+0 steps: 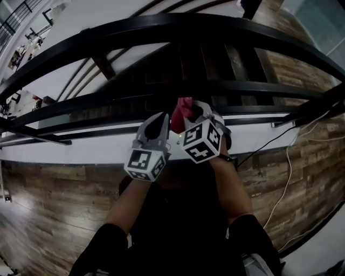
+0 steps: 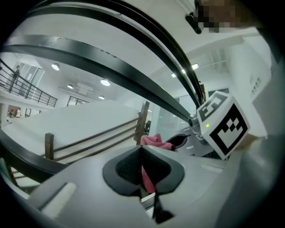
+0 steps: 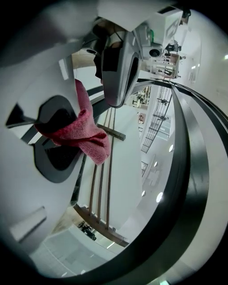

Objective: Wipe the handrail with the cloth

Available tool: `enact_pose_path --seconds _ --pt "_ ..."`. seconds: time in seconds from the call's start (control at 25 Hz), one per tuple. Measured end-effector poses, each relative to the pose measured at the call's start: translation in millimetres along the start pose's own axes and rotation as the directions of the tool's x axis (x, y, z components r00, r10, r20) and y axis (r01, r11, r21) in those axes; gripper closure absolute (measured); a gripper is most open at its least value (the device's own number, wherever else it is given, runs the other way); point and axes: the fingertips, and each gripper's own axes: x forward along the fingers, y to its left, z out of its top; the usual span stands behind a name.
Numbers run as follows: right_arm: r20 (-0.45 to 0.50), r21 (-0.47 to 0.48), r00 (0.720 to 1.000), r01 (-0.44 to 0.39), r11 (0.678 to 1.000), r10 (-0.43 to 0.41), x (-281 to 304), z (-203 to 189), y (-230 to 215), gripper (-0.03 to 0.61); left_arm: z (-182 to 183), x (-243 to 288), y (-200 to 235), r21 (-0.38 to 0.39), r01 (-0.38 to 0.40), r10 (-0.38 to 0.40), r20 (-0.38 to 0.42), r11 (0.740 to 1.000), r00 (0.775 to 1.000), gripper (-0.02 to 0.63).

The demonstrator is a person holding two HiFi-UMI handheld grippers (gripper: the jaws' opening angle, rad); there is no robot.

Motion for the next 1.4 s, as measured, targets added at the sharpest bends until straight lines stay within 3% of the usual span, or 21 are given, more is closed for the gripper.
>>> enact_pose_path --seconds 0.24,0.48,0.64,0.88,1.12,1.4 --pt "-0.063 0.014 0.994 0.094 0.995 -0.093 -13 -23 -28 0.532 -5 9 -25 -0.032 0.093 -0.094 -0.014 0.995 0.995 0.615" --pt "-0.020 -0.014 0.997 0.075 0.997 -0.075 -23 -48 -53 0.532 -21 37 -67 0.003 0.114 -0.114 -0.018 0.994 0.993 0.615" --pt "-0.011 -0.074 0.998 0.064 0.995 -0.065 -30 -62 -64 0.532 -27 41 -75 0.008 0.077 -0.076 -0.009 0.997 0.997 0.615" --pt "-0.005 -0.079 0.999 0.041 0.996 -0.042 -35 -96 -102 0.532 -16 52 -100 0.009 -0.005 0.005 0.030 1.000 1.000 0.615" --pt "0.011 -0.158 1.000 -0.010 0.987 0.012 -33 -110 -109 0.532 -10 61 -124 0.067 -0.083 0.080 0.057 0.994 0.995 0.615" --pt "0.036 -0.146 0.999 -0.018 0.989 0.024 -43 -131 -136 0.532 -18 87 -152 0.022 -0.082 0.080 0.063 0.996 0.995 0.615"
